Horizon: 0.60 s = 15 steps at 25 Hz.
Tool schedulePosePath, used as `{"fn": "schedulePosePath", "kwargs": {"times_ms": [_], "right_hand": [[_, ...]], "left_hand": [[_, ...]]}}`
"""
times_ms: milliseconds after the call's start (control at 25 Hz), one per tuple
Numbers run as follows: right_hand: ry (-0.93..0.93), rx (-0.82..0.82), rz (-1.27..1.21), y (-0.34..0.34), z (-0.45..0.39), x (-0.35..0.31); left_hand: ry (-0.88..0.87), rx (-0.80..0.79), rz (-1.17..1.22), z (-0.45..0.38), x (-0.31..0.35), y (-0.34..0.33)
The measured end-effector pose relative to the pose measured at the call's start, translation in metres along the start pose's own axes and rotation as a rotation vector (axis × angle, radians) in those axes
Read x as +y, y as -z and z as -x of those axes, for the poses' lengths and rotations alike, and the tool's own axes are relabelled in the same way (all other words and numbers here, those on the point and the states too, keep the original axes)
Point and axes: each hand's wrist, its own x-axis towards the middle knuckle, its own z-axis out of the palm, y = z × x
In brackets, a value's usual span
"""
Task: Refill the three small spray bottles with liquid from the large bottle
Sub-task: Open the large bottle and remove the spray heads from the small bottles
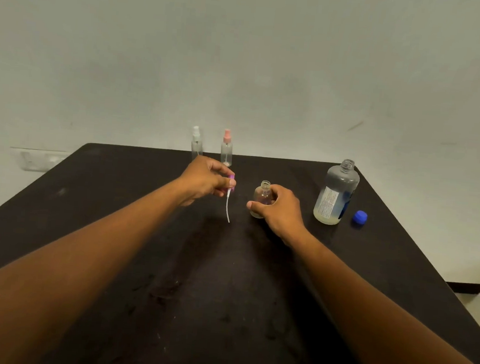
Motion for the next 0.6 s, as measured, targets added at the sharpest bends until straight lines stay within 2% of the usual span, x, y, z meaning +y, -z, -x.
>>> {"fn": "schedulePosePath", "kwargs": {"times_ms": [360,600], "right_hand": [[0.006,-0.041,0.059,-0.004,0.001,0.002],[-0.044,-0.025,-0.184,0.002,0.004,0.0]], "left_hand": [[-0.01,-0.013,-0.182,-0.009,-0.01,-0.014],[0.036,-0.055,-0.321,-0.017,-0.009,-0.028]]}}
